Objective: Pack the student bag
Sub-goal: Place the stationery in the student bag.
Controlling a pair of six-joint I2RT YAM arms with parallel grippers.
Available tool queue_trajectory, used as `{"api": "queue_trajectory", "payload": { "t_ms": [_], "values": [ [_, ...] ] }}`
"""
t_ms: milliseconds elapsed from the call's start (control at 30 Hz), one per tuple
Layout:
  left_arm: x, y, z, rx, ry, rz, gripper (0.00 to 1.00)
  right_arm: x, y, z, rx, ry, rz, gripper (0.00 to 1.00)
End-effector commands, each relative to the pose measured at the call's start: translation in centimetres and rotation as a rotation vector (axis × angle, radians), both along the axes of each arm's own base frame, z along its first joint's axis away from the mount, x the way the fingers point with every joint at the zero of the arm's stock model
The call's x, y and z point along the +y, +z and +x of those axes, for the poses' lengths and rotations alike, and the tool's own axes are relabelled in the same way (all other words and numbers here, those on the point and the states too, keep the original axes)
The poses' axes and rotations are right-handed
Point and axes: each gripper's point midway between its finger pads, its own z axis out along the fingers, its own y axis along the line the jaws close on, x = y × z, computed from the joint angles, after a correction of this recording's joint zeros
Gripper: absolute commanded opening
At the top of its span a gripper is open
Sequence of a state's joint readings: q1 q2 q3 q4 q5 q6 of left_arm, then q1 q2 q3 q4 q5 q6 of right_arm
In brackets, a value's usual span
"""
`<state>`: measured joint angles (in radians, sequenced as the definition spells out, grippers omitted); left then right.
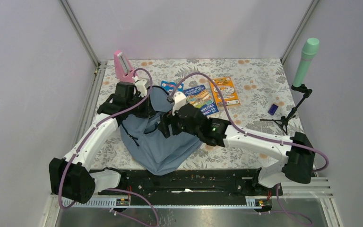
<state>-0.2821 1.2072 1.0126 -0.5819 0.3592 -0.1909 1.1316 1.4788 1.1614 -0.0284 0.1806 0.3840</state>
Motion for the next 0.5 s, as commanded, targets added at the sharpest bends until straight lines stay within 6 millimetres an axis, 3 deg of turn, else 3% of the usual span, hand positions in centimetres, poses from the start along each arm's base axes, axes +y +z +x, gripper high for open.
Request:
{"api": "queue_trajectory", "payload": {
  "t_ms": [0,33,200,367,467],
  "values": [
    [0.2,2.6,1.7,-0.117,-0.005,0.016,0.2,-3.6,3.5,3.5,-0.08,-0.069,-0.015,0.8],
    [0.3,2.7,1.7,-0.123,-0.004,0.019,0.24,-4.3,2.9,4.1,-0.055,-0.071,-0.012,0.82],
    [0.2,3.5,1.2,-0.185,-0.008,0.037,0.71,-6.3,-0.1,6.4,0.067,-0.046,0.018,0.84],
    [-0.7,4.2,0.2,-0.232,-0.05,0.04,0.91,-6.1,-3.1,7.3,0.157,0.028,0.034,0.83],
    [-1.3,4.3,-0.5,-0.247,-0.091,0.043,0.97,-5.4,-4.3,8.0,0.209,0.057,0.066,0.79]
  ]
}}
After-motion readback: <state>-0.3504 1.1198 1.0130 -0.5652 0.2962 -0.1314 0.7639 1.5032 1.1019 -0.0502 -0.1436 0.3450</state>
